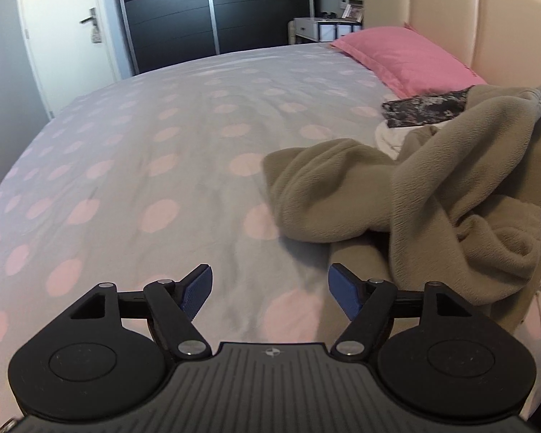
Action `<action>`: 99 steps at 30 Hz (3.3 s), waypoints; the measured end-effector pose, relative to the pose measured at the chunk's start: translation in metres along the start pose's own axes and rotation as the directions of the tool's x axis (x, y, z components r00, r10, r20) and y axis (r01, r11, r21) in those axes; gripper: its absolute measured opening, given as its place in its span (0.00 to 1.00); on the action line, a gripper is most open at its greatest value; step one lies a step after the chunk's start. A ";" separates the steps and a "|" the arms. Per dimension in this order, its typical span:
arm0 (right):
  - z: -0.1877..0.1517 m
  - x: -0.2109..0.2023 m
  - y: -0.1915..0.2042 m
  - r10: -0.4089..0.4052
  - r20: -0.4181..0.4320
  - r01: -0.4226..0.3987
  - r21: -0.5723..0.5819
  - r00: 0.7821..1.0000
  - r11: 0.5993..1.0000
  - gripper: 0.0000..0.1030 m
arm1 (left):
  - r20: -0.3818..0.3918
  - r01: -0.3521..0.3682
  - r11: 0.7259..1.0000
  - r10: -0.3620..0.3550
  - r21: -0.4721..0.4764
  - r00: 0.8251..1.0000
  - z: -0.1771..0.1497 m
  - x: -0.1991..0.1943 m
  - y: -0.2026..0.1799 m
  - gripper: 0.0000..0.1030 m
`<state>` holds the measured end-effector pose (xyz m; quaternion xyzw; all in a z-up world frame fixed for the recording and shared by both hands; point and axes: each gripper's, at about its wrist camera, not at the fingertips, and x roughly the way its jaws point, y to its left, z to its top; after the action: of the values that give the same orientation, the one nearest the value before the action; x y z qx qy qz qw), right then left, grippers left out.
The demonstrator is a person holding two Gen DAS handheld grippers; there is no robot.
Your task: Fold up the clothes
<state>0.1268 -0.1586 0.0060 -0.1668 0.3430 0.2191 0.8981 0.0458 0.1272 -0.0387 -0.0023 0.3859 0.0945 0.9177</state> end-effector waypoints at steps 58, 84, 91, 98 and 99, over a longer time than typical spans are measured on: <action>0.088 -0.095 0.167 0.308 0.289 -0.266 -0.176 0.906 0.948 0.12 | 0.189 -0.226 0.932 0.285 -0.282 0.940 0.034 -0.138 0.167 0.10; 0.056 -0.068 0.146 0.257 0.111 -0.157 -0.546 0.960 0.823 0.70 | 0.078 0.101 0.994 -0.098 -0.035 0.992 -0.037 -0.082 0.108 0.45; 0.051 0.007 0.173 0.272 0.016 -0.197 -0.645 0.962 0.738 0.72 | 0.051 0.183 0.983 -0.182 -0.013 0.982 -0.037 -0.078 0.102 0.37; 0.041 0.060 0.183 0.296 0.038 -0.189 -0.691 0.954 0.697 0.66 | 0.053 0.168 0.986 -0.167 -0.016 0.984 -0.035 -0.064 0.101 0.27; 0.041 0.063 0.184 0.295 0.033 -0.194 -0.682 0.955 0.705 0.57 | 0.053 0.166 0.986 -0.164 -0.019 0.985 -0.035 -0.062 0.102 0.27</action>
<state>0.0981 0.0339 -0.0359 -0.4165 0.1960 0.4562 0.7616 -0.0391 0.2137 -0.0118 -0.0428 0.3596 0.0227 0.9319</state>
